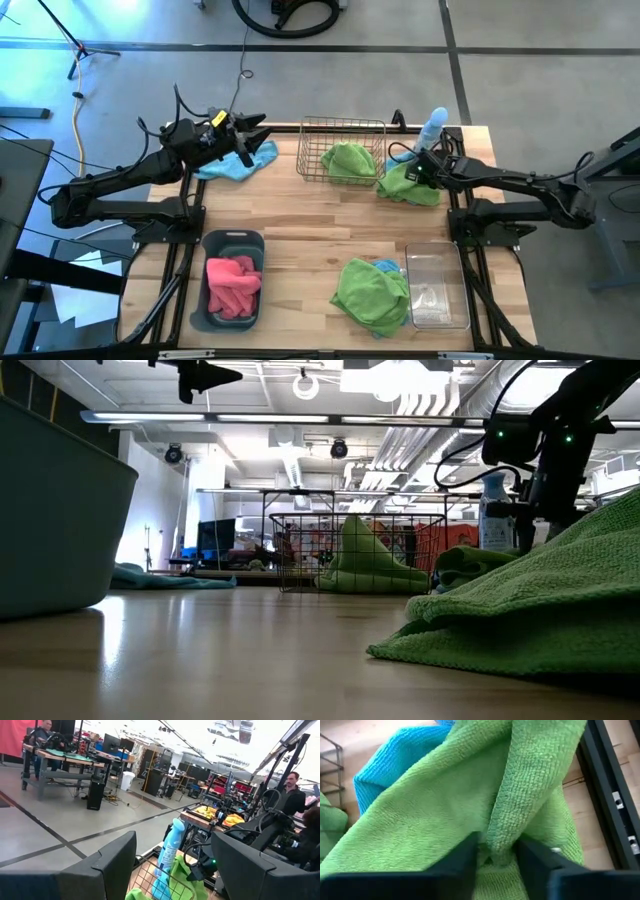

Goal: Sort microfiber towel by color & place in baskets
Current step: Put the top green towel into the wire basket

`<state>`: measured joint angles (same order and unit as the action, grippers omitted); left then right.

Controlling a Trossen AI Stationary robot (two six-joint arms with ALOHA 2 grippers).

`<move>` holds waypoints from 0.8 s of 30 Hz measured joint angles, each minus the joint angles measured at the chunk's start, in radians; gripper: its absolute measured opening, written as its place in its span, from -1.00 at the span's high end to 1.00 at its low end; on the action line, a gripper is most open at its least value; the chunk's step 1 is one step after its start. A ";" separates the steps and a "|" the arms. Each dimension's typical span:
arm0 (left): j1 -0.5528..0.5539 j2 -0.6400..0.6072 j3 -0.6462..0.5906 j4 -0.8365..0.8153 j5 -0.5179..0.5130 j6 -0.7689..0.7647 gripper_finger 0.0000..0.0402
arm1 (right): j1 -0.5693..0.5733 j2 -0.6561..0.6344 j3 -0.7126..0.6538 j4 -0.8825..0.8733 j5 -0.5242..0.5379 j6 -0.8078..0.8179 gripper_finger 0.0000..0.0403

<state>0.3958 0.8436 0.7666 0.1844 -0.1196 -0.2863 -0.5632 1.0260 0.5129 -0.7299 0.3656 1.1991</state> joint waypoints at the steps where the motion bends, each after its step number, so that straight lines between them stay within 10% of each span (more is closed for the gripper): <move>1: 0.000 0.000 0.000 0.000 -0.001 0.000 -0.22 | 0.000 0.000 0.000 0.001 -0.003 -0.016 0.69; 4: 0.000 0.000 0.000 0.000 -0.014 0.000 -0.22 | 0.000 0.000 0.000 0.004 -0.024 -0.068 0.93; 24: 0.004 0.000 0.000 -0.005 -0.023 0.001 -0.22 | 0.001 -0.122 0.303 -0.216 0.033 -0.256 0.99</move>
<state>0.3996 0.8434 0.7670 0.1795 -0.1429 -0.2849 -0.5621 0.9042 0.8156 -0.9462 0.3981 0.9435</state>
